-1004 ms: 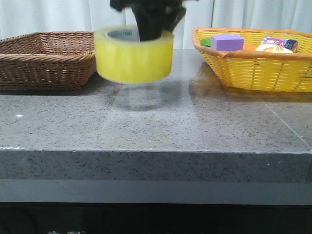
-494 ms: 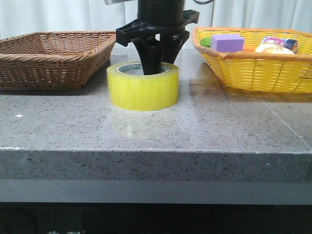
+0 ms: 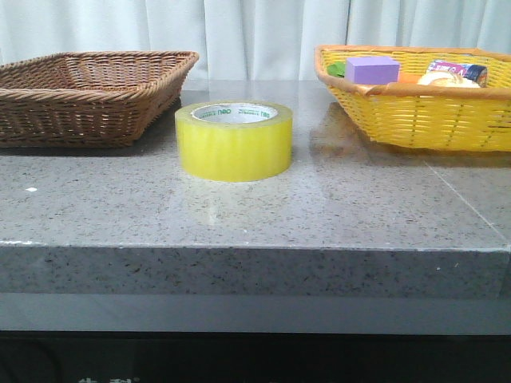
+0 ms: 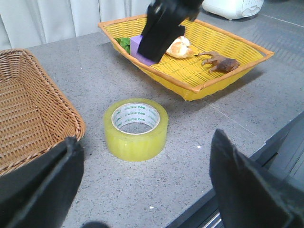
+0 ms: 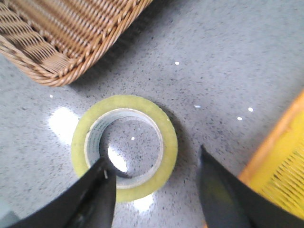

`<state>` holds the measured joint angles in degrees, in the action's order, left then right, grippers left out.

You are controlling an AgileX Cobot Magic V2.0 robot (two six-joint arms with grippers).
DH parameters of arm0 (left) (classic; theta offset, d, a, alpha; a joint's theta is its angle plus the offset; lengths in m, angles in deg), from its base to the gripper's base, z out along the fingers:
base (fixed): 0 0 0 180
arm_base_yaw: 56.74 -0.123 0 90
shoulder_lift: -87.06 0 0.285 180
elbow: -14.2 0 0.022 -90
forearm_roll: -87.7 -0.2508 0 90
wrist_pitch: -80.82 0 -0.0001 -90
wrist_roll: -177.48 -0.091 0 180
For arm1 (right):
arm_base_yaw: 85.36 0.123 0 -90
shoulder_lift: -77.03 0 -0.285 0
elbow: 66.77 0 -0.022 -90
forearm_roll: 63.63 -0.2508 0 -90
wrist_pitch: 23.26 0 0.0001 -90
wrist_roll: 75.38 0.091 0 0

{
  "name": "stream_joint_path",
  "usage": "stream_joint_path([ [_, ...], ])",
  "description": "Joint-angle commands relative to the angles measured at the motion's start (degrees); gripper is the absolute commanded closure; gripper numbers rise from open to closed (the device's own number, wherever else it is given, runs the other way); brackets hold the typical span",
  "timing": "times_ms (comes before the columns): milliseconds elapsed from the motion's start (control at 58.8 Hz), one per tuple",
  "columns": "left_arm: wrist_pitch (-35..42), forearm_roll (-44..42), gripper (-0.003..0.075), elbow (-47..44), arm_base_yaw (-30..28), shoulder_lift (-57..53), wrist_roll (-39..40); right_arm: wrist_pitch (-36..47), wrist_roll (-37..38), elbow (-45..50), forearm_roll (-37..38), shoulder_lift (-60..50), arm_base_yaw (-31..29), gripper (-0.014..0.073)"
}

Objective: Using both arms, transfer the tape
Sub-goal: 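Open the right gripper and lift it away from the tape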

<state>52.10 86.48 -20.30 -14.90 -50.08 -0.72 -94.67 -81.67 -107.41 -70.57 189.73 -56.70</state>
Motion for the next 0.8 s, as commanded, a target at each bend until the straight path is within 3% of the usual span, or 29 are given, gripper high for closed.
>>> stream_joint_path([
  [0,4.4,0.4,0.0176,2.0,0.5,0.4,0.1,4.1,0.3,1.7,-2.8,-7.3,-2.7,0.0181],
  [272,4.4,0.4,0.0176,2.0,0.5,0.4,0.1,13.3,0.3,18.5,-3.5,-21.8,-5.0,0.0181],
  [596,4.4,0.4,0.0176,2.0,0.5,0.4,0.1,32.2,0.3,45.2,-3.5,-41.2,-5.0,0.0181],
  [783,3.5,0.4,0.0176,2.0,0.5,0.4,0.1,38.3,0.3,55.9,-3.5,-50.4,-5.0,0.0181],
])
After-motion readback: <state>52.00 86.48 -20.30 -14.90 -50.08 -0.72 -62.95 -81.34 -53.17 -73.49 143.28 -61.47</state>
